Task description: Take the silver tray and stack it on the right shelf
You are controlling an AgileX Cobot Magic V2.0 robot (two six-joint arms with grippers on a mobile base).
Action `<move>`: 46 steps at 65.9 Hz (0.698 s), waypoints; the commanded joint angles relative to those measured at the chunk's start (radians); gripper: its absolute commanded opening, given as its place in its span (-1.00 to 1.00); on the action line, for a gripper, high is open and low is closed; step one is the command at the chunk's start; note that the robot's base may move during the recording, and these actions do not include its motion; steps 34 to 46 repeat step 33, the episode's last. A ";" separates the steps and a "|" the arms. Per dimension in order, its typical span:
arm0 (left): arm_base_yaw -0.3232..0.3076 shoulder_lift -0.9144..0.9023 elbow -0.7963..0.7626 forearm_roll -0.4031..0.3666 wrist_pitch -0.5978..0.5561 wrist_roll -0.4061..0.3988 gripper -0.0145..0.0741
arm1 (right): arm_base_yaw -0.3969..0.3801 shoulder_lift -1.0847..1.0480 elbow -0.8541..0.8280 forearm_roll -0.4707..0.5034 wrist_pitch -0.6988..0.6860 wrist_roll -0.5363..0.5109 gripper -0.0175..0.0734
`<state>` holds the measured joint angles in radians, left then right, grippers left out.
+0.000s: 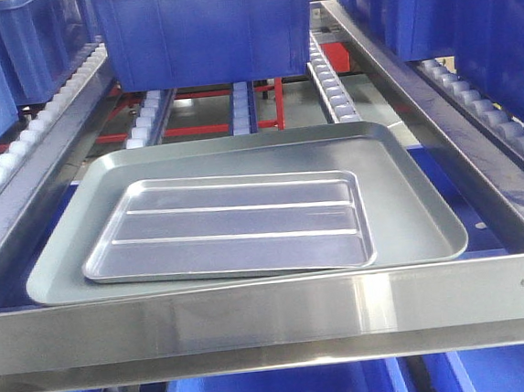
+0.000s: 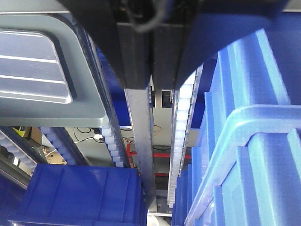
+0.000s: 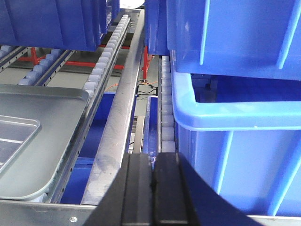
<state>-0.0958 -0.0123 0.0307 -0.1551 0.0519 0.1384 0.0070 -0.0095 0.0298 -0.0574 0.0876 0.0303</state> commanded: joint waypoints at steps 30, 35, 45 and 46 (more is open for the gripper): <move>0.000 -0.013 0.018 0.000 -0.093 -0.008 -0.88 | -0.006 -0.022 -0.019 -0.002 -0.088 -0.009 -0.49; 0.000 -0.013 0.018 0.000 -0.093 -0.008 -0.88 | -0.006 -0.022 -0.019 -0.002 -0.088 -0.009 -0.49; 0.000 -0.013 0.018 0.000 -0.093 -0.008 -0.88 | -0.006 -0.022 -0.019 -0.002 -0.088 -0.009 -0.49; 0.000 -0.013 0.018 0.000 -0.093 -0.008 -0.88 | -0.006 -0.022 -0.019 -0.002 -0.088 -0.009 -0.49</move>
